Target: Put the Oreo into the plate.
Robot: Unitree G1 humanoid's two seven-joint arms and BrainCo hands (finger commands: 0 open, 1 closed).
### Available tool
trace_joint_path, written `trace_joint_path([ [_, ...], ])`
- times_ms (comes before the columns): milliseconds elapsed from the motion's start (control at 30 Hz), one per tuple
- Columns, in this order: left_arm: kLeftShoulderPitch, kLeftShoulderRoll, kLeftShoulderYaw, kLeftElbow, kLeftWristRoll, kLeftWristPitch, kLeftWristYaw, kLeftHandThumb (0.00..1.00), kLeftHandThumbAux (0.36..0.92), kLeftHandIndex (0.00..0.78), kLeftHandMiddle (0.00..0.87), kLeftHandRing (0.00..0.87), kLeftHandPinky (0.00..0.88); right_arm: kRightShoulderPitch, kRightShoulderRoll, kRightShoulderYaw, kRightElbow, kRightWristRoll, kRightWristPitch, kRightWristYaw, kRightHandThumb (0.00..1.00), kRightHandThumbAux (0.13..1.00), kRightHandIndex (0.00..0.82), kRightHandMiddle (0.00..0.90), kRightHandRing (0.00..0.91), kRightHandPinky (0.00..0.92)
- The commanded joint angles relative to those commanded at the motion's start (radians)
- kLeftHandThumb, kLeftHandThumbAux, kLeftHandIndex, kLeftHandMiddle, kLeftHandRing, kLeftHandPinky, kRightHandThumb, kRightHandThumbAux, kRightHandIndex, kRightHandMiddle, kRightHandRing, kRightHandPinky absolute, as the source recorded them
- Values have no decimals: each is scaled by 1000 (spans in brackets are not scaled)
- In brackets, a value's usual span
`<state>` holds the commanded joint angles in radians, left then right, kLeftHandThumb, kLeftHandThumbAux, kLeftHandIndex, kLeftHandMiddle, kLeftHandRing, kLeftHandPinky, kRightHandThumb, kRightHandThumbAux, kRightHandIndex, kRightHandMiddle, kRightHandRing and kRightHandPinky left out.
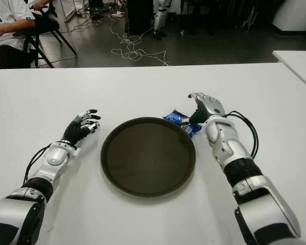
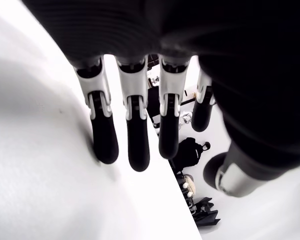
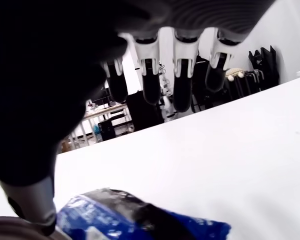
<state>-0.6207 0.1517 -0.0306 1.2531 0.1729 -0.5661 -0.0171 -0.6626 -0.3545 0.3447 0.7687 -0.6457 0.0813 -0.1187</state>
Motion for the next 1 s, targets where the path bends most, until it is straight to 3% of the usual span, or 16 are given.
trace_joint_path([
  [300,1,3,0,2,2,-17,-9,446,660,199,311,343,380,-27,5,4,60,6,0,5,0,732,167,137,132,103],
  [1000,0,5,-1,5,6,-8,-20,458,663,182,294,331,369,-48,11,-1,133,26,-52,-28,0,759,215,160,159,131],
])
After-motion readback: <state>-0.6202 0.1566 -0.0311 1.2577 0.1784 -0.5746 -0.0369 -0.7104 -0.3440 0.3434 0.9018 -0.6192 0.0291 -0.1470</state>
